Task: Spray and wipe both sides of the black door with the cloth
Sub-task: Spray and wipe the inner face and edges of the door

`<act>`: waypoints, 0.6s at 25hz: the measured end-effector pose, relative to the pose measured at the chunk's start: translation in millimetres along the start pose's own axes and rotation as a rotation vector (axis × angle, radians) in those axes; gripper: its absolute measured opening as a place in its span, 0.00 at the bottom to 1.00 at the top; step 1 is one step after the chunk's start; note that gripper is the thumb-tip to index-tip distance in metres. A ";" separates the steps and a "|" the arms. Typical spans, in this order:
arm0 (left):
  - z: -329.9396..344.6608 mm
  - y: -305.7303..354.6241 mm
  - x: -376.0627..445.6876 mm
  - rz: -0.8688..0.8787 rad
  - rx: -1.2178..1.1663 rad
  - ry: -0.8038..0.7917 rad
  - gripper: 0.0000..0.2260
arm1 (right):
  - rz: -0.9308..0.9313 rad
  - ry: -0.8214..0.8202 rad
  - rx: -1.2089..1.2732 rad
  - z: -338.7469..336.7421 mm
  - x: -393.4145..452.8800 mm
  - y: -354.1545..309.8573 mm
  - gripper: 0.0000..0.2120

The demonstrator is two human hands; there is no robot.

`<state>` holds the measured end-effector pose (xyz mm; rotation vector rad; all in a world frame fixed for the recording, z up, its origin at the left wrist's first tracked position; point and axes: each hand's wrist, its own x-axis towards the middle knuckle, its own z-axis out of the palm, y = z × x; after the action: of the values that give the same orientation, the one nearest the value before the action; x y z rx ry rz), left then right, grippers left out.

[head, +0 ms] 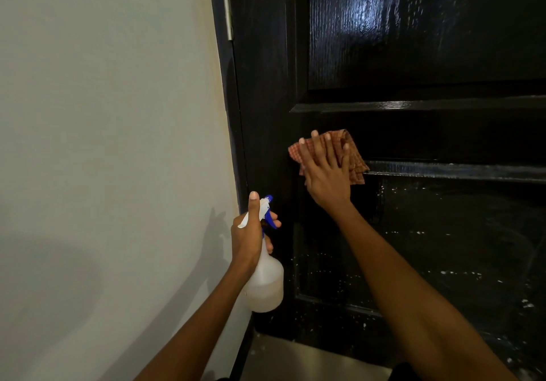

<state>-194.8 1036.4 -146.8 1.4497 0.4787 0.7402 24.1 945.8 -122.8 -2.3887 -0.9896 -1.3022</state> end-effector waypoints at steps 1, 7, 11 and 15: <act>1.6 1.1 -0.5 0.000 -0.001 -0.001 0.33 | -0.004 -0.004 0.015 5.3 -5.3 -3.8 0.36; 6.6 2.0 -4.1 0.000 0.012 -0.003 0.33 | -0.364 -0.224 -0.067 47.5 -85.0 16.7 0.35; 16.4 7.0 -7.3 0.021 0.009 -0.019 0.34 | -0.337 -0.205 -0.101 30.6 -66.1 21.0 0.34; 31.4 20.2 -8.8 0.026 -0.015 0.019 0.28 | -0.236 -0.122 -0.083 9.6 -31.2 14.6 0.32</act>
<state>-182.2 1007.2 -125.3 1.4384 0.4684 0.7769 28.4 926.0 -152.1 -2.5004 -1.3107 -1.3091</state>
